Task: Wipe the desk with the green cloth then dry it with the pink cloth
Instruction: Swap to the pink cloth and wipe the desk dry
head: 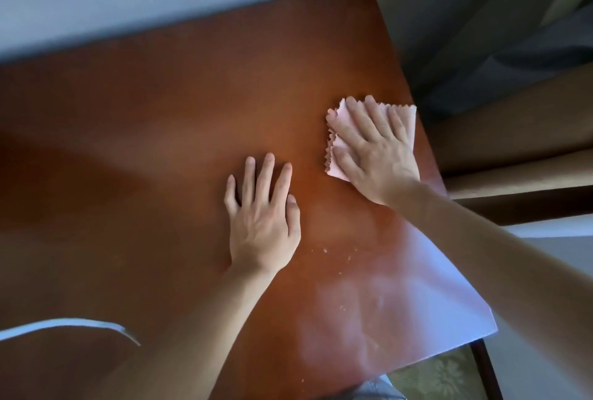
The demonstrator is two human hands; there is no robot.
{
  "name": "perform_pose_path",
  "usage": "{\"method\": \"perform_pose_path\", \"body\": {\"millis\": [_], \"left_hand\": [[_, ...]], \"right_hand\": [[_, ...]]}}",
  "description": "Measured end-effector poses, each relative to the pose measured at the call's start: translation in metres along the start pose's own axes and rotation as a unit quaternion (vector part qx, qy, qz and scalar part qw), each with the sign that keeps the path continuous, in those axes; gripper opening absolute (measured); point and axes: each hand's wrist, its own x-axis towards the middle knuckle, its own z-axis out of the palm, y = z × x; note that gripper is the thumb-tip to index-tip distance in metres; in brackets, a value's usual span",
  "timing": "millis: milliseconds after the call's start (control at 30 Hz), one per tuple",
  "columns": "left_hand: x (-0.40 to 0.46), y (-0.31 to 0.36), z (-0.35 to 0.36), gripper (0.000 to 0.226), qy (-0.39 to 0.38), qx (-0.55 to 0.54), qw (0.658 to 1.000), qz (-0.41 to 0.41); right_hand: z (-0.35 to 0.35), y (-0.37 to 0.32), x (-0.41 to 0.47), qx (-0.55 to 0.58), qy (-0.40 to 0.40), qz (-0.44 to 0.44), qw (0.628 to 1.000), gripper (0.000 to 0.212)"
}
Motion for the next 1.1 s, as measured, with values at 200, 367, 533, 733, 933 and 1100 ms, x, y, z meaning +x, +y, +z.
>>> {"method": "perform_pose_path", "body": {"millis": [200, 367, 533, 733, 933, 1100], "left_hand": [[-0.002, -0.002, 0.004, 0.050, 0.002, 0.015, 1.000, 0.003], [-0.002, 0.000, 0.001, 0.051, 0.000, 0.018, 1.000, 0.002], [-0.002, 0.001, -0.001, 0.052, -0.003, 0.023, 1.000, -0.002], [-0.002, 0.000, 0.002, 0.051, 0.010, 0.021, 1.000, 0.006], [-0.001, 0.000, -0.005, 0.047, 0.005, -0.041, 0.999, -0.005], [-0.013, -0.002, -0.015, 0.045, -0.016, -0.034, 0.999, 0.000]], "right_hand": [[0.032, -0.019, -0.091, 0.020, 0.017, -0.057, 0.998, 0.057], [0.020, 0.010, -0.088, 0.014, -0.011, -0.085, 0.996, 0.059], [-0.002, 0.027, -0.011, 0.018, 0.034, 0.022, 0.999, 0.062], [0.033, -0.004, -0.084, 0.058, 0.085, 0.049, 0.993, 0.057], [0.052, -0.043, -0.145, 0.084, 0.063, 0.022, 0.994, 0.055], [0.029, -0.049, -0.073, 0.098, 0.073, 0.094, 0.988, 0.055]]}}
